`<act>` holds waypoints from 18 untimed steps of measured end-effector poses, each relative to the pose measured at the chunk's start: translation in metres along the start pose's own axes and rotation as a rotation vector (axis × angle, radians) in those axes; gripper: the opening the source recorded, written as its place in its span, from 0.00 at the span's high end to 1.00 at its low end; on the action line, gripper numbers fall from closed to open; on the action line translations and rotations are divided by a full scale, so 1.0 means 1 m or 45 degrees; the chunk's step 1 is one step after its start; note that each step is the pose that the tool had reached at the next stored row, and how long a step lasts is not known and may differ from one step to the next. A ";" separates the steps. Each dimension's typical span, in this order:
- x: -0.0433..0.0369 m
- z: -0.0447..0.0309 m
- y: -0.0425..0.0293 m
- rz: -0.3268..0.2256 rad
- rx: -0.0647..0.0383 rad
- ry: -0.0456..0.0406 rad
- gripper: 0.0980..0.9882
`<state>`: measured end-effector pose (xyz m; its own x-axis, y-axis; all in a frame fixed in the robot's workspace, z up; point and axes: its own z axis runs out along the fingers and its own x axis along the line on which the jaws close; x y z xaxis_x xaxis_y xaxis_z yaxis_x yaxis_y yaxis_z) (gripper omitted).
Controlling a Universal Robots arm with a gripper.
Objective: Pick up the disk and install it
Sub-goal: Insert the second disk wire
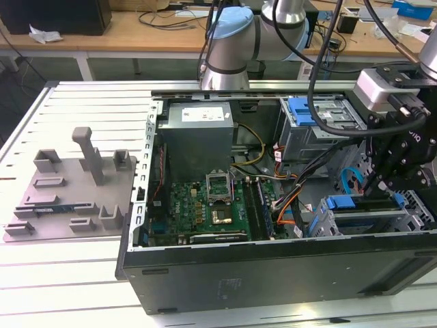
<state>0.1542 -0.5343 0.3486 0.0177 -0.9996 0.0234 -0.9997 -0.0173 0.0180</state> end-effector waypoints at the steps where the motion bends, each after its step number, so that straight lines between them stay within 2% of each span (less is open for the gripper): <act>1: 0.0000 0.0000 -0.0002 0.000 0.000 0.000 0.93; 18: -0.0006 0.0001 -0.0018 0.004 0.000 0.000 0.93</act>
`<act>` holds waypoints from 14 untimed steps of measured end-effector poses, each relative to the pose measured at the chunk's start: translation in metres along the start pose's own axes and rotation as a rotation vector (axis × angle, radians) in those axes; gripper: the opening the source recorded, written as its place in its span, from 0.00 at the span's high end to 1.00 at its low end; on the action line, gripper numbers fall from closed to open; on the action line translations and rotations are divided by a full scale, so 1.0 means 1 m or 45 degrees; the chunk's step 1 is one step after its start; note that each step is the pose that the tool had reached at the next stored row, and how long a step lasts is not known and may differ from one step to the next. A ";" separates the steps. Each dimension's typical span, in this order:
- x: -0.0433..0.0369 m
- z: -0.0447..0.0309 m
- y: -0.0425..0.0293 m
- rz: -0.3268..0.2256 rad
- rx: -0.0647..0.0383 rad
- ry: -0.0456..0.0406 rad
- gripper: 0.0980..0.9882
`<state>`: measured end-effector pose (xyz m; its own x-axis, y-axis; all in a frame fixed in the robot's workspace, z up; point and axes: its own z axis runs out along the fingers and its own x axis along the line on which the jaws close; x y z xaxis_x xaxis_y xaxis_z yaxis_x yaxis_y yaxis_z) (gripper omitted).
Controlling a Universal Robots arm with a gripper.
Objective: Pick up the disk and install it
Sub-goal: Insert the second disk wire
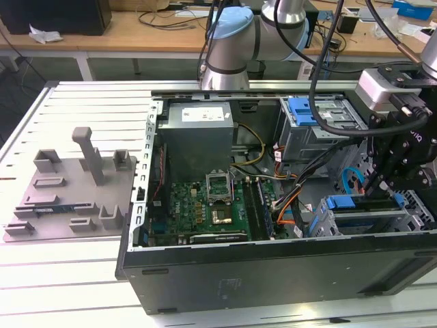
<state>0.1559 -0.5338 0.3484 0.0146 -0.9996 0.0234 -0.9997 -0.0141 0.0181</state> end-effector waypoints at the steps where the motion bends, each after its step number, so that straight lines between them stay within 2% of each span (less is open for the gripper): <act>1: -0.0001 0.0001 0.0000 0.000 0.000 0.000 0.93; 14: -0.0004 0.0042 -0.0001 0.000 0.000 0.000 0.93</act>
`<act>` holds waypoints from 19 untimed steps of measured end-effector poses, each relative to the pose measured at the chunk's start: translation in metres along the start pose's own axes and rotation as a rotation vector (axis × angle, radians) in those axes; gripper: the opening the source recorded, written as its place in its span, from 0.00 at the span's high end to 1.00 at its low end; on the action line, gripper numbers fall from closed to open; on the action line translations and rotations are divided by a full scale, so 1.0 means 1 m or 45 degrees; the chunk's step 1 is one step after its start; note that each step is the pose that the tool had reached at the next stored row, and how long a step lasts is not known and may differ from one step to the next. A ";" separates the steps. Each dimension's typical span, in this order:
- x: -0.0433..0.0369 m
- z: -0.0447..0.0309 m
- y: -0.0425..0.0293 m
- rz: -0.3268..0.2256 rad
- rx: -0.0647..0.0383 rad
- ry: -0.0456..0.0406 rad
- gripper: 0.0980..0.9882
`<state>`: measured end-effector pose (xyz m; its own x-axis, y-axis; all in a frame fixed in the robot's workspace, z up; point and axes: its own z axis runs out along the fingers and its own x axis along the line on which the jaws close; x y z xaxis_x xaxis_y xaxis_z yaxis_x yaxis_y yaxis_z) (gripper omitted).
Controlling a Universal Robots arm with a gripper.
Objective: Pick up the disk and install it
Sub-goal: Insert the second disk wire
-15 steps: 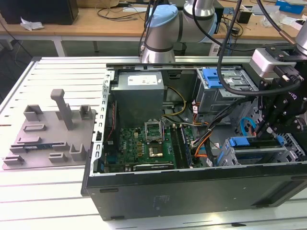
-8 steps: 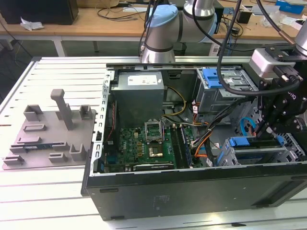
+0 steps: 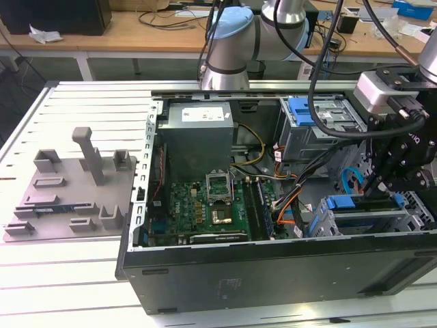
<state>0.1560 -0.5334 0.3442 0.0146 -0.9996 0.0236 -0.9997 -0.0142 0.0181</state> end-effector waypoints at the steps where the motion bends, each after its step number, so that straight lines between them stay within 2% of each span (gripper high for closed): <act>1: 0.0000 0.0001 0.0000 0.000 0.000 0.000 0.93; 7: 0.0001 -0.0053 0.0001 0.000 0.000 0.000 0.93; 19: -0.0014 -0.0051 0.0001 0.000 0.000 0.000 0.93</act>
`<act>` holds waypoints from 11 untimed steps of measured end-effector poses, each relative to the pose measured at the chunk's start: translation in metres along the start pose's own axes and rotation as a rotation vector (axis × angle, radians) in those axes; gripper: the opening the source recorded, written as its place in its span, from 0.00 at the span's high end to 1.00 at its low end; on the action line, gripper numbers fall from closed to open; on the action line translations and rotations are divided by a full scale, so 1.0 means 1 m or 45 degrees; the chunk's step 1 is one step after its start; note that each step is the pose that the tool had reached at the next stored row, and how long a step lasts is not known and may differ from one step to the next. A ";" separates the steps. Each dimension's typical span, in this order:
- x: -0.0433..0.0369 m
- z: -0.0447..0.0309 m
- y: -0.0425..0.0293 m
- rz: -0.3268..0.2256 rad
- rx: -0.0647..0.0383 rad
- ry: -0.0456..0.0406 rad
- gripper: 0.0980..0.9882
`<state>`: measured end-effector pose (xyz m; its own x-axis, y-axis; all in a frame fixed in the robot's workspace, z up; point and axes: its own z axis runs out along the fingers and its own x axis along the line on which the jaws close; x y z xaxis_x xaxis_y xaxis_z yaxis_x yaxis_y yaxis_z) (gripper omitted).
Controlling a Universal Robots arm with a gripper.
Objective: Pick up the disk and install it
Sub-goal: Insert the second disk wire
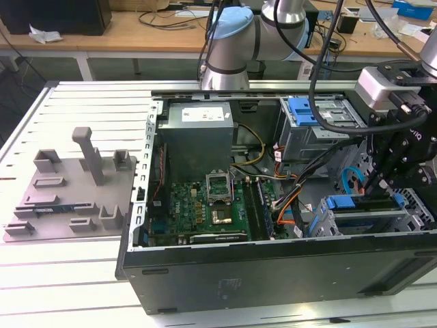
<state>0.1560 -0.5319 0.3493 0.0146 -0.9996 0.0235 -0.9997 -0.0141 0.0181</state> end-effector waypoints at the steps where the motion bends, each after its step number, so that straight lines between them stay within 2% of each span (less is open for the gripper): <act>1: -0.0002 0.0000 0.0000 0.000 0.000 0.000 0.93; 11: -0.0005 0.0038 -0.0001 0.001 0.000 0.000 0.93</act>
<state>0.1560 -0.5315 0.3455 0.0134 -0.9996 0.0235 -0.9998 -0.0130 0.0181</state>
